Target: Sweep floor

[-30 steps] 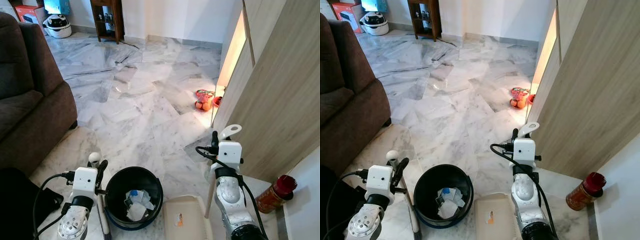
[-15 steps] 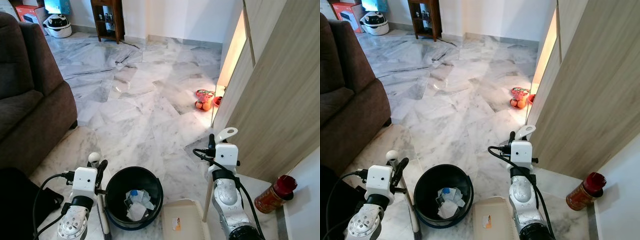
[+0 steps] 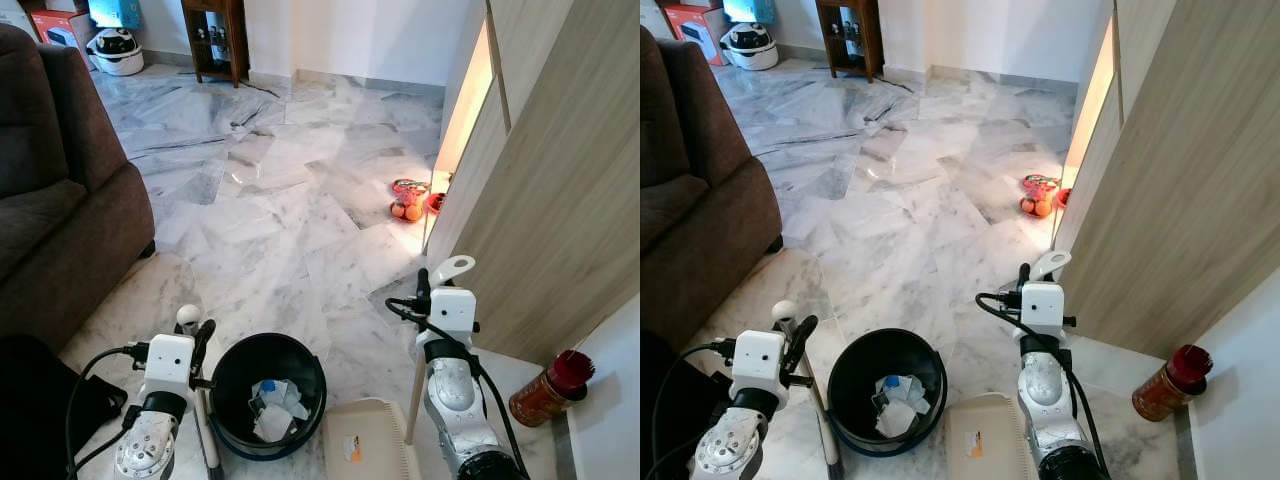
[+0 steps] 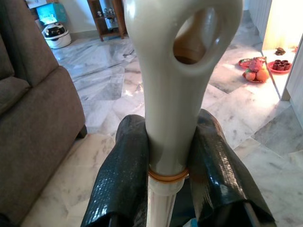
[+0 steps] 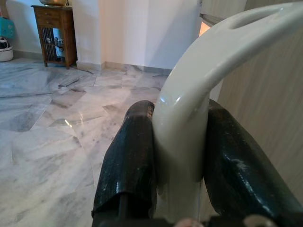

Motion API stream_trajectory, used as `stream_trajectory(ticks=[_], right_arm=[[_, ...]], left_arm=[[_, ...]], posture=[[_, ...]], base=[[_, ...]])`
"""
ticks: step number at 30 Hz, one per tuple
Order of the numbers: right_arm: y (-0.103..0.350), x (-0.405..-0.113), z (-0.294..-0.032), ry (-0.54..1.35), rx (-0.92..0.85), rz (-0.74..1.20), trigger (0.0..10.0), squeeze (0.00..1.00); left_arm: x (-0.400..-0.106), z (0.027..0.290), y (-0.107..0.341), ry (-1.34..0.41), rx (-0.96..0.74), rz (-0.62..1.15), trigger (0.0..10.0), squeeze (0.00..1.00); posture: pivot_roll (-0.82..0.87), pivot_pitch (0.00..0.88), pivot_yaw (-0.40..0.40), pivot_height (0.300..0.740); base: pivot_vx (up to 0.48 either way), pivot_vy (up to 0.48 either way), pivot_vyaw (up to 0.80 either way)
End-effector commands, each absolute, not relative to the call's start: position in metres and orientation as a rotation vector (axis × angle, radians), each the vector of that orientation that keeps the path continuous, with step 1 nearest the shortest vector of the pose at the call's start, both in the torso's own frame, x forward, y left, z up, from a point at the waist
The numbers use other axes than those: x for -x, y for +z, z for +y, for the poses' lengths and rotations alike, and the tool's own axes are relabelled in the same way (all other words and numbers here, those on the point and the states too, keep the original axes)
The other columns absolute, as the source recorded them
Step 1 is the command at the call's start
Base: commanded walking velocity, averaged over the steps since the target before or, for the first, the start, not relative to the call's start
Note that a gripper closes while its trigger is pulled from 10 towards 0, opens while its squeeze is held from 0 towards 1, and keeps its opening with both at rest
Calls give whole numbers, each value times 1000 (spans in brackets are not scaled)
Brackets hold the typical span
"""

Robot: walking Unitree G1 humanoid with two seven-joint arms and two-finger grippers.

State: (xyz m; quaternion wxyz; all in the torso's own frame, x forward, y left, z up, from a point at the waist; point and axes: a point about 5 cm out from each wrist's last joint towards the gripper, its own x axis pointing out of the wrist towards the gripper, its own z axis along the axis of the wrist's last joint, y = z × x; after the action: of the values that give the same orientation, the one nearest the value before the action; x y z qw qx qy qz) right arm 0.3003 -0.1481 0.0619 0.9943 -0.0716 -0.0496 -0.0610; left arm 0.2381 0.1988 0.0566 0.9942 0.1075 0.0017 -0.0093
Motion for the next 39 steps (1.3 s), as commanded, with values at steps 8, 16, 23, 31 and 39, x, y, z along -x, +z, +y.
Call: stream_trajectory(ticks=[8, 16, 23, 31, 39], right_arm=[[67, -304, -145, -113, 139, -131, 10000, 0], [67, -304, -145, -111, 138, -132, 10000, 0], [67, -303, -145, -112, 138, -131, 10000, 0], [67, -304, -144, -112, 138, -132, 10000, 0], [67, -305, -145, -112, 137, -132, 10000, 0]], left_arm=[[-242, 197, 67, -28, -206, -52, 10000, 0], [-242, 197, 68, -29, -205, -53, 10000, 0], [-242, 197, 68, -31, -206, -53, 10000, 0], [-242, 196, 68, -33, -205, -54, 10000, 0], [-243, 196, 69, -32, -202, -56, 10000, 0]], posture=[[205, 41, 3, 740], [205, 39, 3, 740], [205, 35, 3, 740], [205, 32, 2, 740], [193, 41, 0, 740]], base=[[-271, 0, 0], [-297, 0, 0], [-296, 0, 0], [-297, 0, 0], [-295, 0, 0]])
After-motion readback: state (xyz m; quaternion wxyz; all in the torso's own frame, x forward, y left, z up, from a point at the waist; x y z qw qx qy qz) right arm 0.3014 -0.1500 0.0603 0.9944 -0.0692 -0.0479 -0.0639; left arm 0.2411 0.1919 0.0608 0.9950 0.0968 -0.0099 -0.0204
